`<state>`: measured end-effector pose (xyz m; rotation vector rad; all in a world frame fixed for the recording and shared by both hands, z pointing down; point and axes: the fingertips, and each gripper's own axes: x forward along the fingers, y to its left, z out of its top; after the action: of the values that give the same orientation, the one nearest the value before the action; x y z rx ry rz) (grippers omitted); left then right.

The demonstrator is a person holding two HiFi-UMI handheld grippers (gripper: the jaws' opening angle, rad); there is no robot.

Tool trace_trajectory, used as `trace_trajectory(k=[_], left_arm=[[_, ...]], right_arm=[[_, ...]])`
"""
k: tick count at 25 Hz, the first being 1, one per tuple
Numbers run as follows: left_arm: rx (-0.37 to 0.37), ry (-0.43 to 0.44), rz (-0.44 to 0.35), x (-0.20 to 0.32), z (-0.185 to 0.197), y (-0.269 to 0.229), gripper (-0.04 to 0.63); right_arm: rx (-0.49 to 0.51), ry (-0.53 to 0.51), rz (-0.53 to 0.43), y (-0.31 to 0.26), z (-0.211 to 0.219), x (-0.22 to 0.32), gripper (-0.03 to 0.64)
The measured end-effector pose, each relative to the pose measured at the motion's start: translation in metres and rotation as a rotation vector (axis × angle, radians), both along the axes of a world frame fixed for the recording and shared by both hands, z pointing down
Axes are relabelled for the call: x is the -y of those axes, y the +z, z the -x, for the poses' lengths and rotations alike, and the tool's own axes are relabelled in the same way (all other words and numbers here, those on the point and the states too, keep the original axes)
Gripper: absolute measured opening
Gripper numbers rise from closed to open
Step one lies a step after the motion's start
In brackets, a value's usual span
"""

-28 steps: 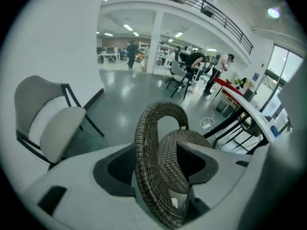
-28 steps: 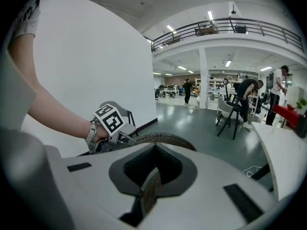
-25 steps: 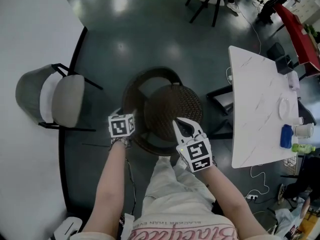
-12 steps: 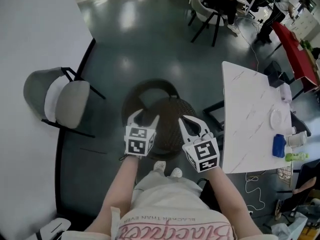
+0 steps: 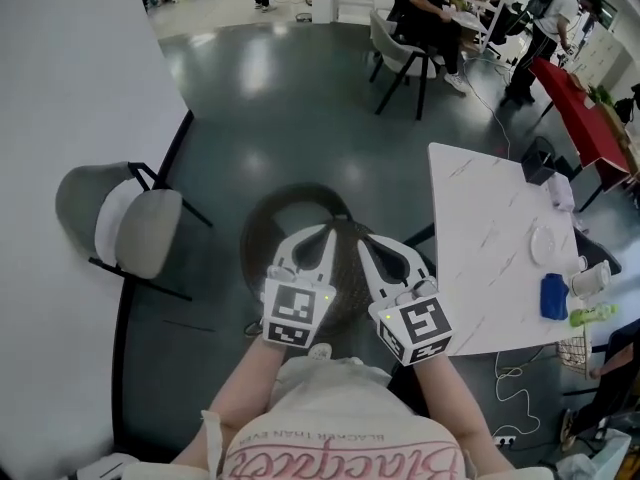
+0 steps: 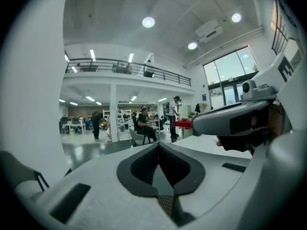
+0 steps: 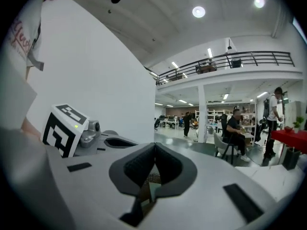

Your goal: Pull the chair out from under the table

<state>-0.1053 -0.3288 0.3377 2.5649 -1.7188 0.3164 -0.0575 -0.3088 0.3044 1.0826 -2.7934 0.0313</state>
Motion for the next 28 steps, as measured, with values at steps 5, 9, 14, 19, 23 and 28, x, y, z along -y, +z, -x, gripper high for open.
trace_trajectory(k=[5,9,14,19,23,28], left_arm=[[-0.014,0.05,-0.089,-0.005,-0.03,-0.033,0.005],[-0.04,0.069,-0.123,-0.006,-0.047,-0.045,0.005],[-0.063,0.079,-0.13,-0.01,-0.062,-0.049,0.005],[-0.075,0.104,-0.139,-0.012,-0.079,-0.054,0.005],[-0.083,0.117,-0.135,-0.014,-0.09,-0.053,0.005],[-0.085,0.121,-0.133,-0.013,-0.098,-0.052,0.005]], right_arm=[[0.015,0.035,-0.029,-0.016,-0.016,-0.001,0.003],[0.025,0.065,-0.019,-0.015,-0.031,0.002,0.003],[0.017,0.07,-0.033,-0.016,-0.045,-0.002,0.003],[0.014,0.082,-0.043,-0.017,-0.056,-0.005,0.003],[0.011,0.08,-0.051,-0.017,-0.061,-0.006,0.003],[0.013,0.079,-0.054,-0.016,-0.067,-0.005,0.003]])
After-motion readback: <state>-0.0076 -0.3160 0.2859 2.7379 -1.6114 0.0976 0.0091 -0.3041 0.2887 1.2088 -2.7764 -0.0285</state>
